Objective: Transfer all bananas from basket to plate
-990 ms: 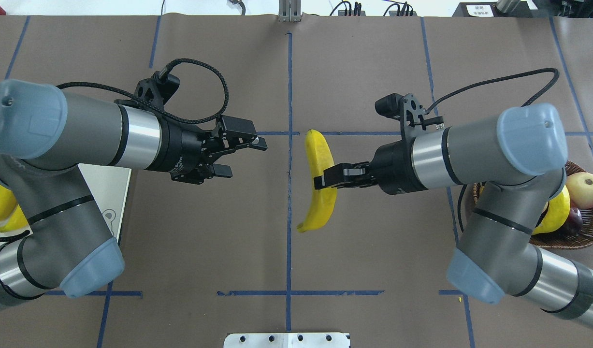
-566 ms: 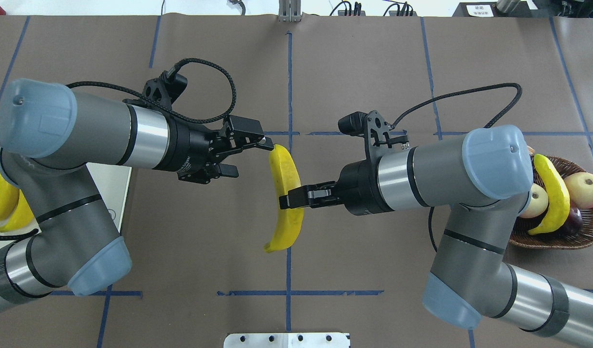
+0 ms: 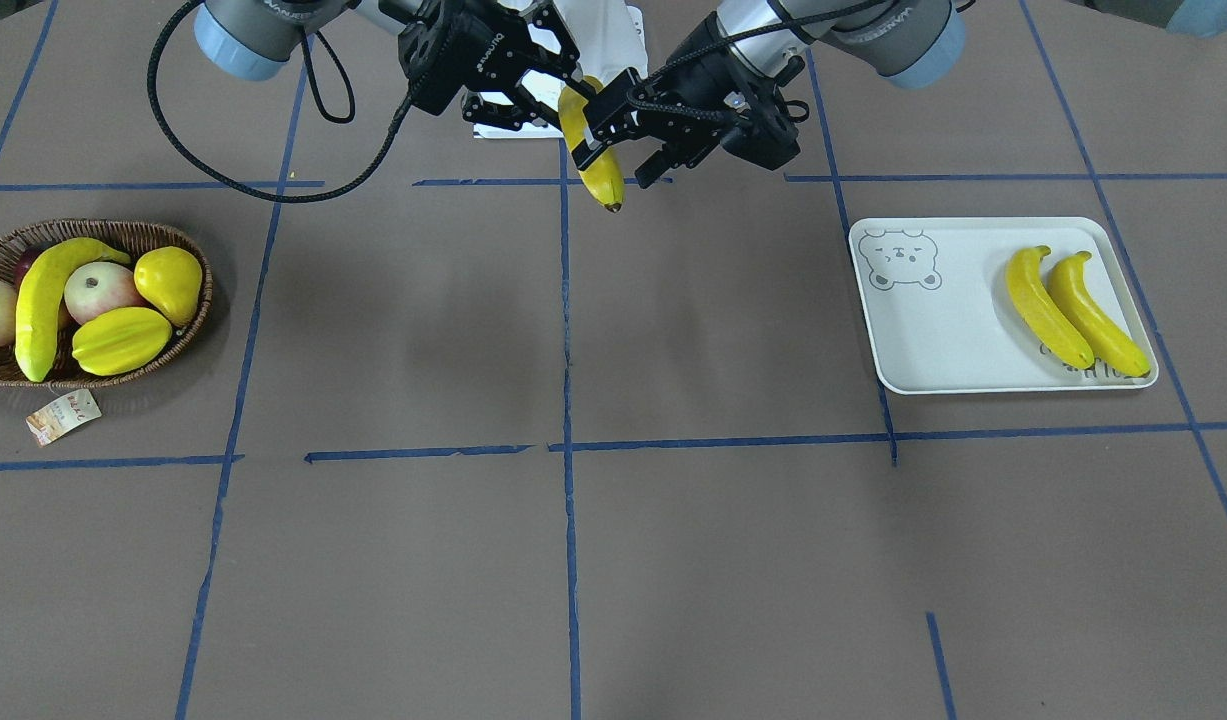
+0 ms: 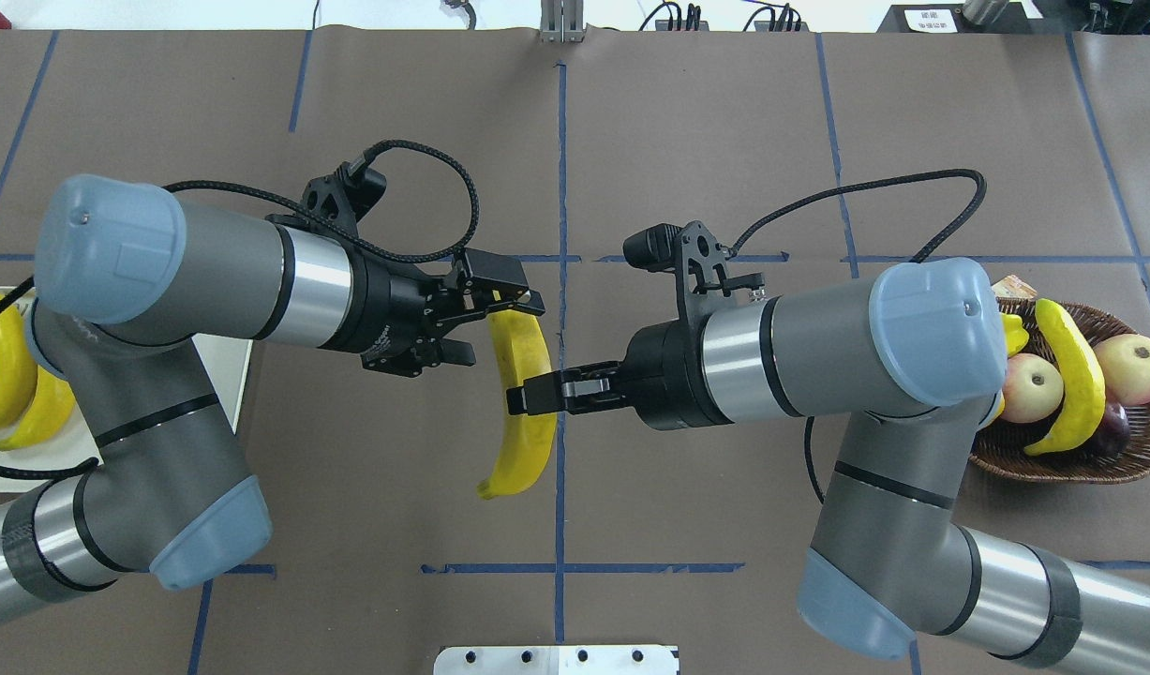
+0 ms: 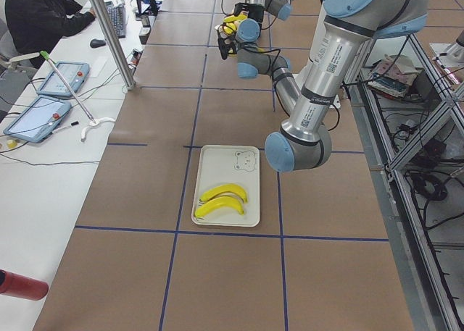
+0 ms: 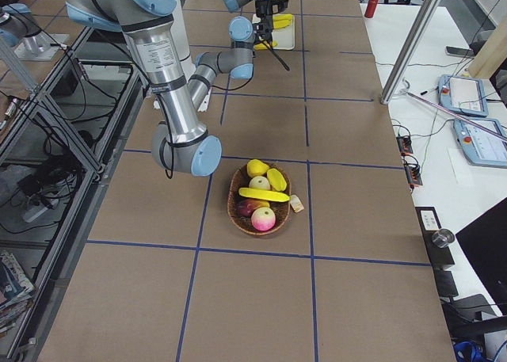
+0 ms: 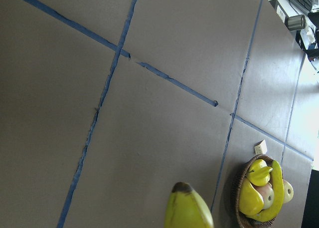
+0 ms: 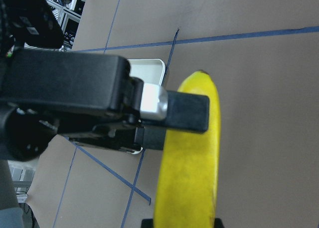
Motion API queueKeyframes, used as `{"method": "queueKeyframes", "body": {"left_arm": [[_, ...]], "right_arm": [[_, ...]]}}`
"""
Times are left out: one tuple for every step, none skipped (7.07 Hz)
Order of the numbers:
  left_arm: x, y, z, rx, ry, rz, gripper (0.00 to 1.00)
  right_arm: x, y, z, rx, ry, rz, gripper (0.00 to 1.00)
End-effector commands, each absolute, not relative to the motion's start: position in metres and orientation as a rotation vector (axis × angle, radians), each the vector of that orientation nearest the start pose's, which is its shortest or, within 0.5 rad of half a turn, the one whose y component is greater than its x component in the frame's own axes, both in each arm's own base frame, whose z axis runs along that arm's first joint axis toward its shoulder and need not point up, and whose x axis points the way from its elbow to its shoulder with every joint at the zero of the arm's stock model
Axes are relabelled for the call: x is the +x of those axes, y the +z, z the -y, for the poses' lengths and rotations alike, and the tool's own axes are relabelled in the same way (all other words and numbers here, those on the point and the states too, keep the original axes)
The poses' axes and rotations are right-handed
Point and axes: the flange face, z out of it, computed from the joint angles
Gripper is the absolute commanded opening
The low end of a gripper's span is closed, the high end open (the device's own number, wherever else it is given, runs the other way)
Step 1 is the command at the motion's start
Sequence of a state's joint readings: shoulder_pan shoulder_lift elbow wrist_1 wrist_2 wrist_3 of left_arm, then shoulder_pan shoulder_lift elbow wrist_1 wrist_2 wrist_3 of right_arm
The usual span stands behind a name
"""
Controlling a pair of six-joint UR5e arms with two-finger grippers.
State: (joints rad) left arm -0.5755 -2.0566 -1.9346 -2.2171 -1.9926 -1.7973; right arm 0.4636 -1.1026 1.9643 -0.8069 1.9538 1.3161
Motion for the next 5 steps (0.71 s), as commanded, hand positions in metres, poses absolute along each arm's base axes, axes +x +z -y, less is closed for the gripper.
{"method": "queueKeyframes", "body": {"left_arm": [[0.4225, 0.1499, 0.372, -0.093, -0.314, -1.512, 0.98], [0.4225, 0.149, 0.372, -0.094, -0.315, -1.513, 0.91], [0.422, 0.1485, 0.3717, -0.093, -0.313, -1.514, 0.84], [0.4225, 0.149, 0.372, -0.092, -0.312, -1.513, 0.57], [0.4215, 0.1479, 0.3712, -0.092, -0.31, -1.516, 0.05]], "right_arm": [[-0.443, 0.1399, 0.3172, 0.295, -0.138, 1.596, 0.02], [-0.444, 0.1407, 0.316, 0.293, -0.139, 1.595, 0.02], [-0.4441, 0.1431, 0.316, 0.291, -0.138, 1.591, 0.02], [-0.4436, 0.1426, 0.3158, 0.292, -0.138, 1.592, 0.02], [-0.4431, 0.1434, 0.3163, 0.293, -0.139, 1.591, 0.02]]}}
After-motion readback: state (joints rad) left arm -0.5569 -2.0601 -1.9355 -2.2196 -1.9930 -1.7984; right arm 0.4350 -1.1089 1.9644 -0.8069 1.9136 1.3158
